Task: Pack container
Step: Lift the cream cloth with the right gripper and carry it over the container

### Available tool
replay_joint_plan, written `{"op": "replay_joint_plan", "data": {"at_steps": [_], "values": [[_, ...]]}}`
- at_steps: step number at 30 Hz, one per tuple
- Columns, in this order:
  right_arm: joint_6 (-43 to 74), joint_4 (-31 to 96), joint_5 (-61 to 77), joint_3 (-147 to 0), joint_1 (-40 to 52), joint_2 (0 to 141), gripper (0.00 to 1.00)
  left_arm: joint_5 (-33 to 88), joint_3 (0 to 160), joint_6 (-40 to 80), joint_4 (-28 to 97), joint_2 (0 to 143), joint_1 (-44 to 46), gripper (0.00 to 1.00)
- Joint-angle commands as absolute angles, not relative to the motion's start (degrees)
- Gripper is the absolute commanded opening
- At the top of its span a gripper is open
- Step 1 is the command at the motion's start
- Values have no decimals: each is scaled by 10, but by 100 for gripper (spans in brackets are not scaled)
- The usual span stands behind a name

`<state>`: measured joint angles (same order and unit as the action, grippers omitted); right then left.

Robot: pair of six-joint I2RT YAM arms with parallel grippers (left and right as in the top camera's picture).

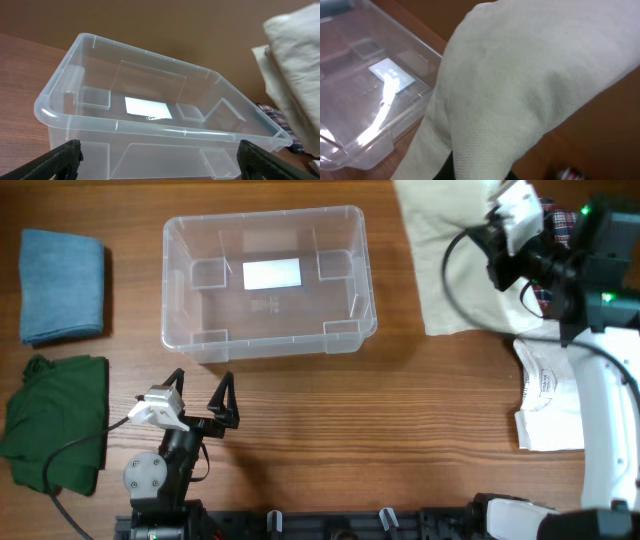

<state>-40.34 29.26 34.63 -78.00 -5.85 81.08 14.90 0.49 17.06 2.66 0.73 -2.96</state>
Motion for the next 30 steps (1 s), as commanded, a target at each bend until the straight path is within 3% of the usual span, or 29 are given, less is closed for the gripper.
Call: {"op": "replay_joint_plan", "data": {"at_steps": [1, 7, 15, 23, 30], "values": [[-519, 279, 350, -785, -20, 770, 4, 147, 3, 170, 30, 2, -27, 100], [-548, 226, 303, -785, 41, 748, 4, 147, 3, 170, 30, 2, -27, 100], [-674, 104, 304, -785, 166, 759, 4, 147, 3, 170, 30, 2, -27, 100], [-705, 3, 303, -785, 280, 868, 4, 147, 3, 170, 30, 2, -27, 100], [-705, -63, 303, -785, 325, 954, 4, 147, 3, 170, 30, 2, -27, 100]]}}
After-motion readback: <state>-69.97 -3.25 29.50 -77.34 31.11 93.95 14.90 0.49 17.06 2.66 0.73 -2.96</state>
